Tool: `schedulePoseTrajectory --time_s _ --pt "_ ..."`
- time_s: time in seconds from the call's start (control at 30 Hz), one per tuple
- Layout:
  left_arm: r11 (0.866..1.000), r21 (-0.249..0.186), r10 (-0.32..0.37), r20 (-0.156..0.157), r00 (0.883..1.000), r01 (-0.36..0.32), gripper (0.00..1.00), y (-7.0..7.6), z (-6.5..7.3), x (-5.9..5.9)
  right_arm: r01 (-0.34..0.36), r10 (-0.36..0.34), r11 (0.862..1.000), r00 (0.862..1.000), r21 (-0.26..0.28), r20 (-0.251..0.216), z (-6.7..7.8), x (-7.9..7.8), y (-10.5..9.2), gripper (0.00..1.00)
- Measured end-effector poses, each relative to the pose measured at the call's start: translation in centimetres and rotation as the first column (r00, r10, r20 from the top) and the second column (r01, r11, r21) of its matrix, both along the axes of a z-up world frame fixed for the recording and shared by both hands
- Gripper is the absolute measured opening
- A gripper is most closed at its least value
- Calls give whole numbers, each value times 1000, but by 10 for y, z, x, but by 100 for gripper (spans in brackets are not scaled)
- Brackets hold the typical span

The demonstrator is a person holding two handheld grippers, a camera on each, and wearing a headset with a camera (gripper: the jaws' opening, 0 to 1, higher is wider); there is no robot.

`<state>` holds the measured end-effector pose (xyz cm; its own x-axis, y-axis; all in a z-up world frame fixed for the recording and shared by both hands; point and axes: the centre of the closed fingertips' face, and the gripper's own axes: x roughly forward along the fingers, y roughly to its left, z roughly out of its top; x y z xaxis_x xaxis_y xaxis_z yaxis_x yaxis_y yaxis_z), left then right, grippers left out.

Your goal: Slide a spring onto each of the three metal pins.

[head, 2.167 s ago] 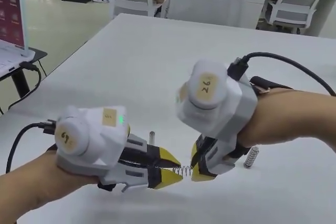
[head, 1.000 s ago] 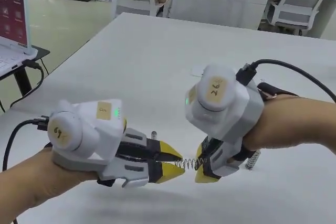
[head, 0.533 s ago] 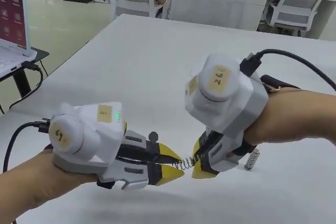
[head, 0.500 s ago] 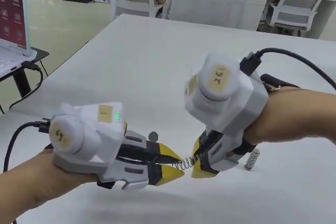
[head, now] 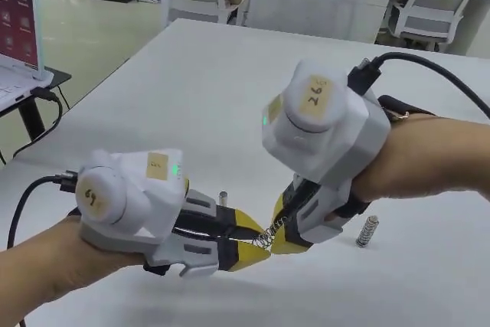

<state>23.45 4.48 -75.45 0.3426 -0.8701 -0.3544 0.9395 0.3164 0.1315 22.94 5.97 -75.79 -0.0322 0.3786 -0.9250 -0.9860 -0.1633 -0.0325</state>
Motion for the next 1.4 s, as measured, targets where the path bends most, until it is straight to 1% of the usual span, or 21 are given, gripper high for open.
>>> schedulePoseTrajectory --time_s 0.13,0.27,0.6,0.67,0.97,1.2,1.4 --pt "1000 -8 2 -3 1000 -2 3 0 0 1 9 -9 1000 1000 3 -6 1 0 2 9" --pt "1000 -21 4 -8 1000 -4 3 -2 1 1 5 -5 1000 1000 -1 -1 2 0 3 9" --pt "999 -33 0 -16 1000 -1 3 -3 0 3 12 -12 1000 1000 -11 3 4 -1 7 8" --pt "999 -32 -1 -14 1000 1 3 -2 -1 4 9 -8 1000 1000 -19 8 4 -1 6 8" --pt "1000 -31 2 -17 1000 -3 3 -1 -3 5 7 -6 1000 1000 -27 5 3 0 7 8" --pt "999 -35 8 -27 1000 -9 4 1 -4 6 -1 1 999 1000 -33 7 3 0 8 8" --pt "999 -40 16 -49 999 -18 8 3 -6 6 -2 2 999 1000 -38 9 3 1 7 8"
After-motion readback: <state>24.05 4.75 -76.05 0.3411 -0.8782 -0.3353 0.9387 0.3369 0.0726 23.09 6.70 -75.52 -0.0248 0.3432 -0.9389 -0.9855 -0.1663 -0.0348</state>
